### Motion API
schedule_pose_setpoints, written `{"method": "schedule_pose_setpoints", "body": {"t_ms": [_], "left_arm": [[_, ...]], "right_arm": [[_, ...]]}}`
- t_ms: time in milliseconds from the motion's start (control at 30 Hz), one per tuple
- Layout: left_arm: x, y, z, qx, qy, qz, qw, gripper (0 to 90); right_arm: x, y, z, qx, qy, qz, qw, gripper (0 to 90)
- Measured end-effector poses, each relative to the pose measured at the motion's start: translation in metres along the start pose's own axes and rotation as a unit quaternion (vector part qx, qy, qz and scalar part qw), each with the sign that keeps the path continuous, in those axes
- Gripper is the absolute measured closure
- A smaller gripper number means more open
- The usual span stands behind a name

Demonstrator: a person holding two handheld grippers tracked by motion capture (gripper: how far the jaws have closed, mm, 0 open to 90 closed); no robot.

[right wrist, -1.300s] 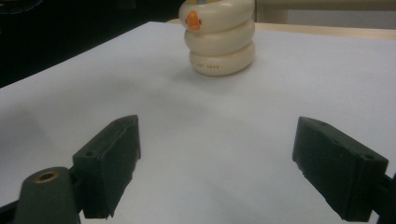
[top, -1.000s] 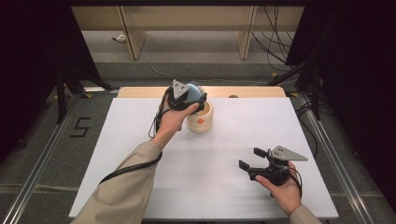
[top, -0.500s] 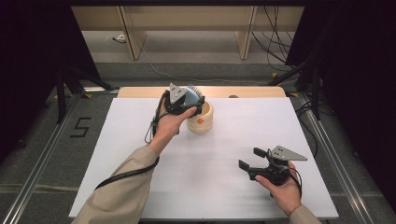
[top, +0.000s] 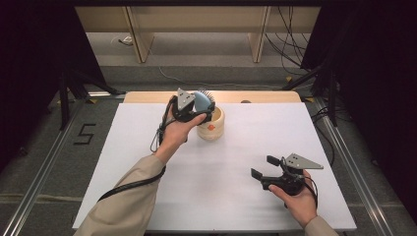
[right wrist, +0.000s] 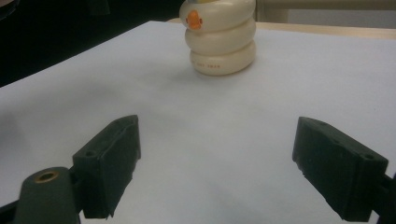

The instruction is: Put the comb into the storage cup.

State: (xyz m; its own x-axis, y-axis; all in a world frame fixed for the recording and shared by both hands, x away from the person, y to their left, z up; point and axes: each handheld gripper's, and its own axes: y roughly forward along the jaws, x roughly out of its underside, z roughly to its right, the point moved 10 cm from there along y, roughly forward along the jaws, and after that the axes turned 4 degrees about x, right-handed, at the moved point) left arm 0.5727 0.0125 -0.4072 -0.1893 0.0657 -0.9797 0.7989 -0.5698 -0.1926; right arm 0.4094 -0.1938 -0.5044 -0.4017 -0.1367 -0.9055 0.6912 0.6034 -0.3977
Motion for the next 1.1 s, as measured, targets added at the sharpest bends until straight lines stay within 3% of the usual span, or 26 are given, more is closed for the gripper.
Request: {"method": "schedule_pose_setpoints", "body": {"t_ms": [400, 533, 833, 1100], "left_arm": [[-0.001, -0.001, 0.005, 0.01, 0.007, 0.0, 0.9999, 15.4], [-0.001, -0.005, 0.008, 0.017, 0.002, 0.003, 0.9999, 14.2], [-0.008, -0.016, 0.012, 0.028, 0.017, 0.008, 0.9994, 6.1], [-0.004, -0.025, 0.015, 0.038, 0.023, 0.002, 0.999, 2.4]], "right_arm": [[0.0, 0.0, 0.001, 0.001, 0.0, 0.001, 1.0, 16.3], [-0.001, -0.001, 0.001, 0.001, -0.001, 0.001, 1.0, 16.3], [0.0, 0.0, 0.001, 0.001, -0.001, 0.0, 1.0, 16.3], [-0.001, -0.001, 0.001, 0.002, -0.001, 0.001, 1.0, 16.3]]}}
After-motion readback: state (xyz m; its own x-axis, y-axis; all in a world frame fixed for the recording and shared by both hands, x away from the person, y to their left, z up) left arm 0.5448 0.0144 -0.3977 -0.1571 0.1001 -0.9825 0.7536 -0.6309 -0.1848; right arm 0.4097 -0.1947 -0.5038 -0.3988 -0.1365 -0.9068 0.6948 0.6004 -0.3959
